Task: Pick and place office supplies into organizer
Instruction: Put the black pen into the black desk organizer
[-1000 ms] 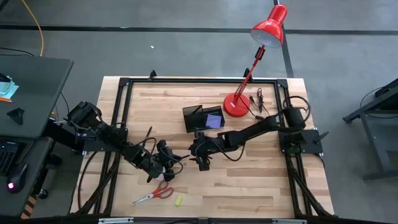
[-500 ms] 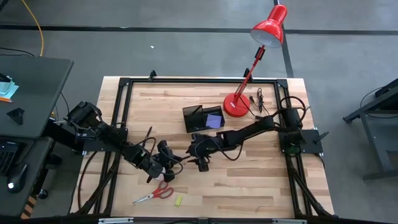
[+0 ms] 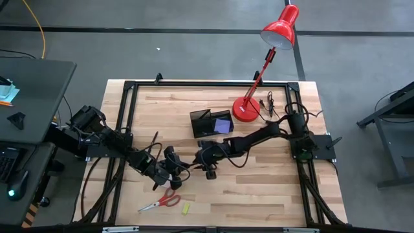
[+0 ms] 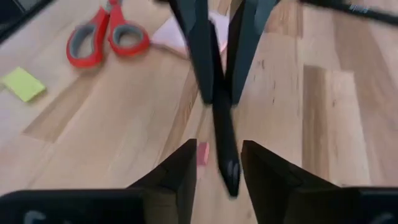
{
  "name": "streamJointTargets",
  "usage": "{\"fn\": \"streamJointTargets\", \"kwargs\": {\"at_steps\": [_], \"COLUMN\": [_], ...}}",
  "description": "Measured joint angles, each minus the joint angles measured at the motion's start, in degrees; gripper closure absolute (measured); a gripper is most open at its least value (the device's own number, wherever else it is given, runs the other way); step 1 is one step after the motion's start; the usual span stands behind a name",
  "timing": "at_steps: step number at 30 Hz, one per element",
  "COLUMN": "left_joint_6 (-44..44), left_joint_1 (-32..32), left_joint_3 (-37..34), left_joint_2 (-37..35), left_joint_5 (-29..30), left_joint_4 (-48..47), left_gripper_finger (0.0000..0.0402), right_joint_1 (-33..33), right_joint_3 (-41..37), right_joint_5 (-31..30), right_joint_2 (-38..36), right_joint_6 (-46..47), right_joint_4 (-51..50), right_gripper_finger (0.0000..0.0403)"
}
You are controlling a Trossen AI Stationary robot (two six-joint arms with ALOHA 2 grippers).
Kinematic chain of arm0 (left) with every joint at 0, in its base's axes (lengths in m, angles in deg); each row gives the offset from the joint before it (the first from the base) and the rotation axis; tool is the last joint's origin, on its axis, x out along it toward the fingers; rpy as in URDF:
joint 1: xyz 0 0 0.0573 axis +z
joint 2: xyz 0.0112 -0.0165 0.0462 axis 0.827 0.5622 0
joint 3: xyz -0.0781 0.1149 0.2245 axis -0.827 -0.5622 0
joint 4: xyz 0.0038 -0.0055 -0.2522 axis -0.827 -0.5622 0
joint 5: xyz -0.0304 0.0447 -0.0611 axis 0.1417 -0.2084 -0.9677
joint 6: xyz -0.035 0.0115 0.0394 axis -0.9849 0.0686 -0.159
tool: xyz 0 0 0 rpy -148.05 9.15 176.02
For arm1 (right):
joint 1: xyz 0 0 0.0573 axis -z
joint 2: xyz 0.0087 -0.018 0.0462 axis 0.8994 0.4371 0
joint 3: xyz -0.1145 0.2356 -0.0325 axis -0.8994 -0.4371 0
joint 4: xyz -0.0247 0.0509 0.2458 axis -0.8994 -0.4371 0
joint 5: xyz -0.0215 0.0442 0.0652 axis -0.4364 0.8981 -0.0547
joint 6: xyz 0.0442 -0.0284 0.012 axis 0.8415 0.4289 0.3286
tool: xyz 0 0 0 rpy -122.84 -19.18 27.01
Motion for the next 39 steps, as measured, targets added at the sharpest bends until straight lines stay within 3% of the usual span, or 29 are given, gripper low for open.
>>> {"fn": "streamJointTargets", "kwargs": {"at_steps": [5, 10, 17, 21, 24, 33, 39], "left_joint_6": [0.09, 0.25, 0.2, 0.15, -0.12, -0.15, 2.84], "left_joint_1": [0.0, -0.02, -0.04, -0.04, -0.04, -0.49, -5.17], "left_joint_3": [0.0, 0.0, 0.0, 0.0, 0.01, 0.0, -0.04], "left_joint_2": [0.0, 0.0, 0.0, 0.0, 0.0, 0.02, -0.55], "left_joint_5": [-0.28, -0.34, -0.52, -0.49, 0.45, 0.02, 7.92], "left_joint_4": [-0.02, 0.02, 0.07, 0.07, -0.32, -1.28, 2.17], "left_gripper_finger": [0.0389, 0.0373, 0.038, 0.0386, 0.0356, 0.021, 0.0173], "right_joint_1": [0.0, 0.02, 0.04, 0.07, 0.07, -0.42, -2.72], "right_joint_3": [0.0, 0.0, 0.0, 0.0, 0.01, -0.2, -0.2], "right_joint_5": [1.95, 2.28, 2.42, 2.86, 2.26, 1.26, -3.22], "right_joint_2": [0.0, 0.0, 0.0, 0.0, -0.07, -0.09, -0.09], "right_joint_6": [0.52, 0.68, 0.39, 0.91, 1.88, 3.44, 2.26], "right_joint_4": [1.91, 1.55, 1.61, 1.49, 0.75, -2.22, -0.44], "right_gripper_finger": [0.0312, 0.0323, 0.0387, 0.0378, 0.0377, 0.0386, 0.0386]}}
